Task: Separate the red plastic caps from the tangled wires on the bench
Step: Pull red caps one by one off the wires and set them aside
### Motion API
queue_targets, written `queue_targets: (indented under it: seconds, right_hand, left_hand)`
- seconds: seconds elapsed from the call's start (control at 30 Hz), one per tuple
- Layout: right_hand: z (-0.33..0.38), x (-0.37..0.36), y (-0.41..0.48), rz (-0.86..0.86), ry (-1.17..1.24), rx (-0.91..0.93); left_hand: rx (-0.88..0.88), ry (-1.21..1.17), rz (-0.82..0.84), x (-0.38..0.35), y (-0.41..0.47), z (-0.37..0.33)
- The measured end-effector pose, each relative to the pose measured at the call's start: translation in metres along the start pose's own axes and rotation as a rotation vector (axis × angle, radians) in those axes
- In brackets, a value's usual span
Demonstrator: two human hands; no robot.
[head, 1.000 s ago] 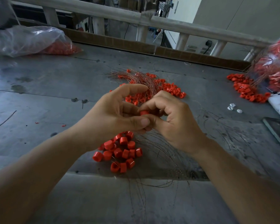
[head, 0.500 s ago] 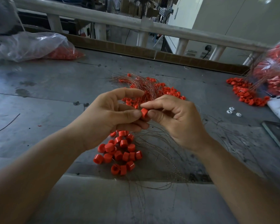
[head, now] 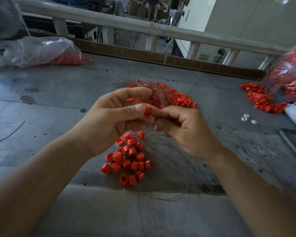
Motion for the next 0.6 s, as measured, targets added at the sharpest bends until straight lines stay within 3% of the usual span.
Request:
queue_targets:
  seconds: [0.13, 0.33, 0.47, 0.6]
  right_hand:
    - [0.001, 0.012, 0.001, -0.073, -0.126, -0.005]
    - [-0.004, 0.016, 0.003, -0.042, -0.358, -0.102]
    - [-0.008, 0.015, 0.003, 0.021, -0.39, -0.167]
    - [-0.013, 0.008, 0.002, 0.089, -0.437, -0.198]
  left_hand:
    - [-0.044, 0.033, 0.0, 0.004, 0.001, -0.005]
    - [-0.004, 0.507, -0.095, 0.012, 0.0, -0.007]
    - [0.066, 0.796, -0.133, 0.024, 0.003, -0.003]
    - [0.153, 0.904, -0.088, 0.028, 0.003, 0.005]
Point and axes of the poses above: each hand's wrist, its own y-axis towards the middle knuckle, its own x-axis out of the back of the hand, z = x × y, the point moved 5 cm from there along y, towards the middle knuckle, and after that the axes turned 7 degrees about -x, right-handed, at the moved point
